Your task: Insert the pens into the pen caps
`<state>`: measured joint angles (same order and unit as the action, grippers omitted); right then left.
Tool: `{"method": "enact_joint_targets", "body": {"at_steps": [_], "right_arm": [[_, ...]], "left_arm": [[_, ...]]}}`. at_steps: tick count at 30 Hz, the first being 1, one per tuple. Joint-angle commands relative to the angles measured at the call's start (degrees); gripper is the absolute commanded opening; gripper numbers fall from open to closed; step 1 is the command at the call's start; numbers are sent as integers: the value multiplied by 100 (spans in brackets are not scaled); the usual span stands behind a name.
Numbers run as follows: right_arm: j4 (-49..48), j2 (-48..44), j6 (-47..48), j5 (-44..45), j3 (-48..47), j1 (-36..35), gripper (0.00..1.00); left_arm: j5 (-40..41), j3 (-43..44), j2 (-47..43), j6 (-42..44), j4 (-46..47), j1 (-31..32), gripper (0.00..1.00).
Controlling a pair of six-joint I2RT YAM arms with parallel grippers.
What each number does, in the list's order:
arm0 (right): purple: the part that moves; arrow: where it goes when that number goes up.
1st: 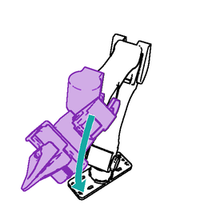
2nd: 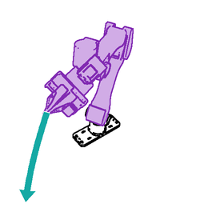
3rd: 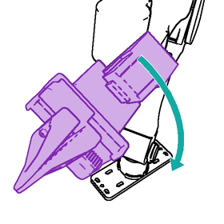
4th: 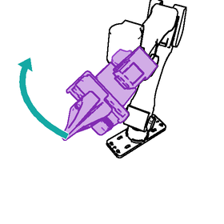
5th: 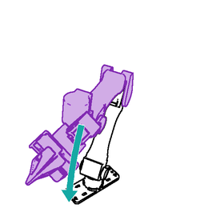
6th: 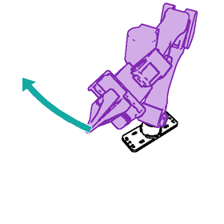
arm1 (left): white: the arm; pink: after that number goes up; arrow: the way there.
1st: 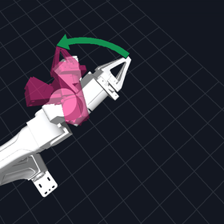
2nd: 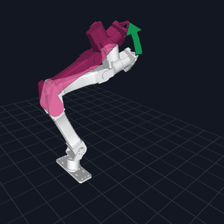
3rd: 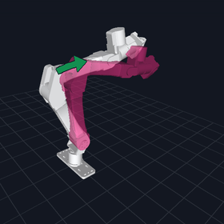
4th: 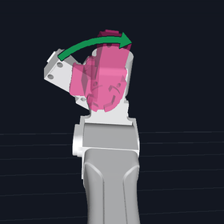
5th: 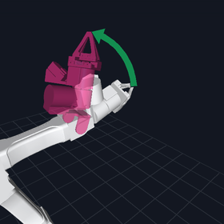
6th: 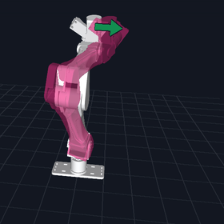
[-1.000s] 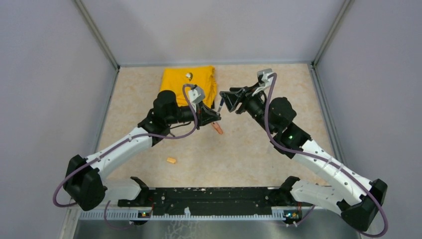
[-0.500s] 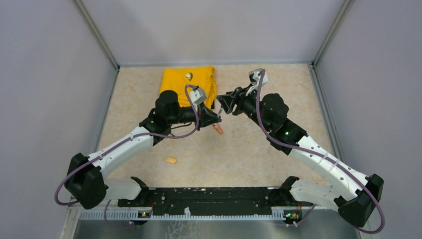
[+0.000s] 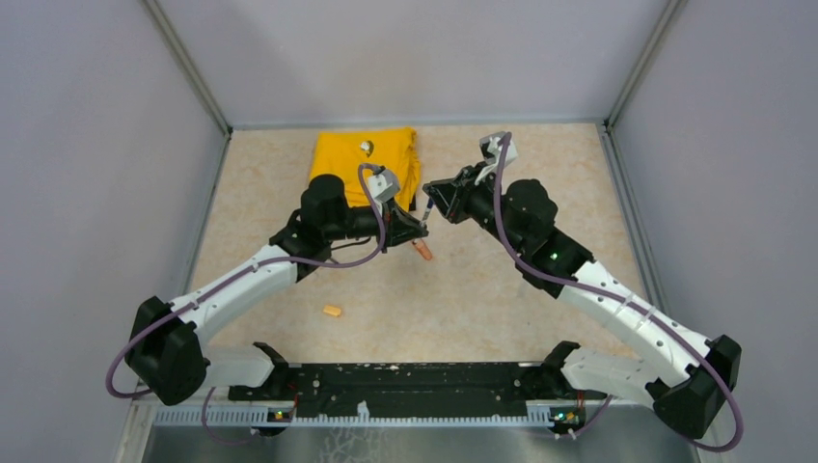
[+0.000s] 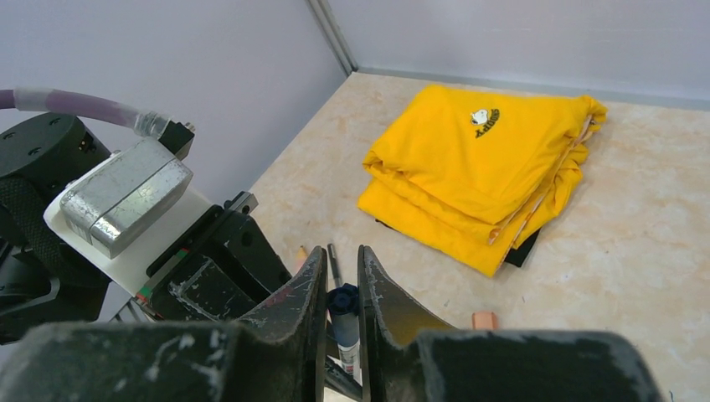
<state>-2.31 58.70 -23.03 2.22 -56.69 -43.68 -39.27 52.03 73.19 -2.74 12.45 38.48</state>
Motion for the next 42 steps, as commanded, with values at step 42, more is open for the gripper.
{"method": "enact_joint_targets", "body": {"at_steps": [42], "right_arm": [[-702,-55,-1591,1223,3069,-2031,0]], "left_arm": [[364,950,327,-62,617,-94,0]]}}
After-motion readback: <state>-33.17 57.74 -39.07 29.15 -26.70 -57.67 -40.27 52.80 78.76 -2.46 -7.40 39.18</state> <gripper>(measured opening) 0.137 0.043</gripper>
